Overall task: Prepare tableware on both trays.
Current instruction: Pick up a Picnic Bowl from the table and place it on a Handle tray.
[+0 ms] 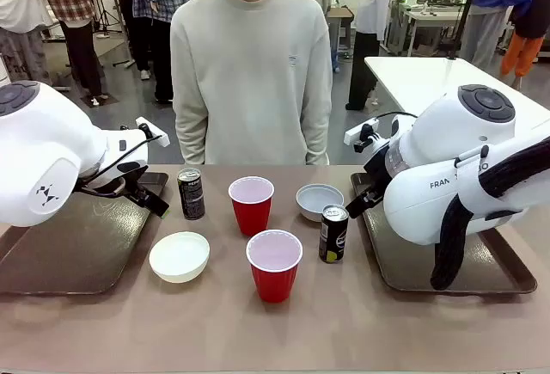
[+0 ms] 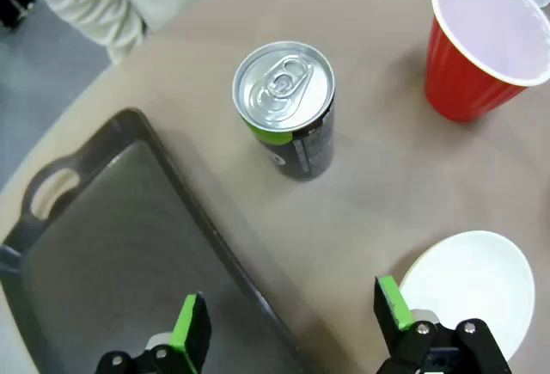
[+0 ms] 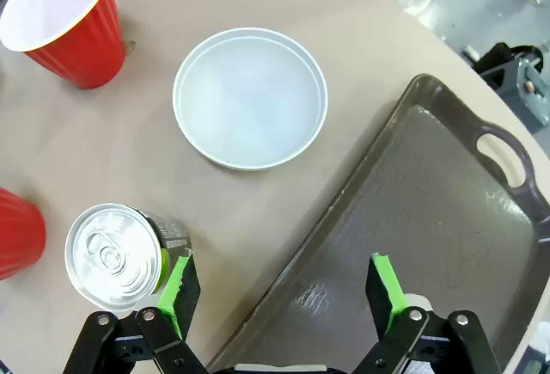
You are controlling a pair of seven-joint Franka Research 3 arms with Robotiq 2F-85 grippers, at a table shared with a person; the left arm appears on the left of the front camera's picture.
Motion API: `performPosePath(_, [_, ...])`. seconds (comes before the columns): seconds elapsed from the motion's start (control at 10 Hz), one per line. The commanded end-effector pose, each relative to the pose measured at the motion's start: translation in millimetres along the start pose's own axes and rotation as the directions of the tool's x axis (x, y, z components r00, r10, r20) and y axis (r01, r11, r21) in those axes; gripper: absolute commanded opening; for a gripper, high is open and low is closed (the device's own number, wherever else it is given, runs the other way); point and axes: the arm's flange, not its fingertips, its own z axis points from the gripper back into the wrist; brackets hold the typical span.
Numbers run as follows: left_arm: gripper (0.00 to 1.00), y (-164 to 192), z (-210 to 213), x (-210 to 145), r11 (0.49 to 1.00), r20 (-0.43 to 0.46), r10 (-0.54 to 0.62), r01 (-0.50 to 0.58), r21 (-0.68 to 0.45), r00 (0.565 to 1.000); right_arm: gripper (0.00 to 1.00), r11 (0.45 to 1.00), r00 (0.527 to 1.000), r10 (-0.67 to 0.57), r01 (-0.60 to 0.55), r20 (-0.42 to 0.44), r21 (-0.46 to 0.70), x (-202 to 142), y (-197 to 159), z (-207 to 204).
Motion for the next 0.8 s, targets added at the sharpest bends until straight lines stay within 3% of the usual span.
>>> performPosePath(0.0, [1.00, 0.3, 0.0, -0.1, 1.000, 0.000, 0.000, 0.000, 0.000, 1.000, 1.00, 1.000, 1.000, 0.000, 0.000, 0.000, 0.000, -0.2, -0.2, -0.1])
performPosePath(0.7, [1.00, 0.3, 0.0, -0.1, 1.000, 0.000, 0.000, 0.000, 0.000, 1.000, 1.00, 1.000, 1.000, 0.000, 0.000, 0.000, 0.000, -0.2, -0.2, -0.1])
